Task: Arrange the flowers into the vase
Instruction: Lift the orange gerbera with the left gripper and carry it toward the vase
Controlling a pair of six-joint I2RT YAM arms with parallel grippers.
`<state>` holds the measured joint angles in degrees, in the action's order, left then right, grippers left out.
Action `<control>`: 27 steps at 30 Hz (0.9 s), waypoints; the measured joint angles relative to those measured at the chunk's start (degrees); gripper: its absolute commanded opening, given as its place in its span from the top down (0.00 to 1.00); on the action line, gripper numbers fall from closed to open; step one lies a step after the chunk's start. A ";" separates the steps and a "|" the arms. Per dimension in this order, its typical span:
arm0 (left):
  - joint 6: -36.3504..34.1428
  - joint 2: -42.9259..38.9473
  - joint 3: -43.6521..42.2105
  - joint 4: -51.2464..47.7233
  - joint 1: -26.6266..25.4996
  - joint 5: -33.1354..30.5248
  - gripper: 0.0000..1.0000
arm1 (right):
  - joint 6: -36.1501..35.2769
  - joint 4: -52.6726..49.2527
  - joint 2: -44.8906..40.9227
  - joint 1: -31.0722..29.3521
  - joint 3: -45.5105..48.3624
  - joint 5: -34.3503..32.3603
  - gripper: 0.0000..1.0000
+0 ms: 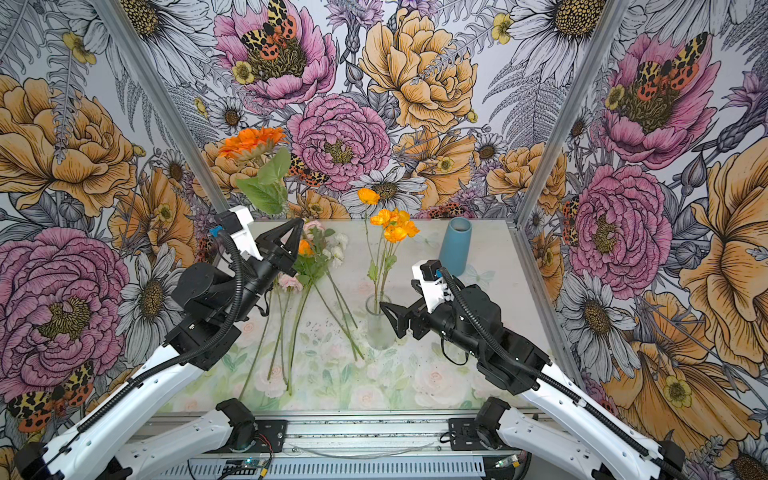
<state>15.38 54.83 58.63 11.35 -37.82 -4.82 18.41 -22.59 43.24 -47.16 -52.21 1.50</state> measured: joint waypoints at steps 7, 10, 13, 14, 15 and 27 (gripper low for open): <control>-4.33 7.65 0.55 8.57 -2.38 0.46 1.00 | 0.90 -1.22 -0.22 0.00 0.00 0.00 0.00; -5.60 9.97 1.75 10.36 -3.13 0.85 1.00 | 0.90 -1.55 -0.22 0.00 0.00 0.02 0.00; -6.75 11.28 2.29 12.41 -3.67 1.09 1.00 | 0.87 -1.68 -0.22 0.02 0.00 0.00 0.00; -7.06 11.54 2.29 12.87 -3.69 1.09 1.00 | 0.87 -1.68 -0.22 0.07 0.00 0.00 0.01; -7.43 11.78 2.25 13.53 -3.69 1.09 1.00 | 0.87 -1.68 -0.22 0.17 0.00 0.00 0.01; -8.11 13.55 -4.02 20.28 -4.22 3.65 1.00 | 0.90 -2.01 0.35 0.28 0.00 0.02 0.00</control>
<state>7.27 68.38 54.61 31.64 -42.04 -1.17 19.31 -24.60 43.59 -46.87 -52.21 1.52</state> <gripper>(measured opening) 0.066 0.995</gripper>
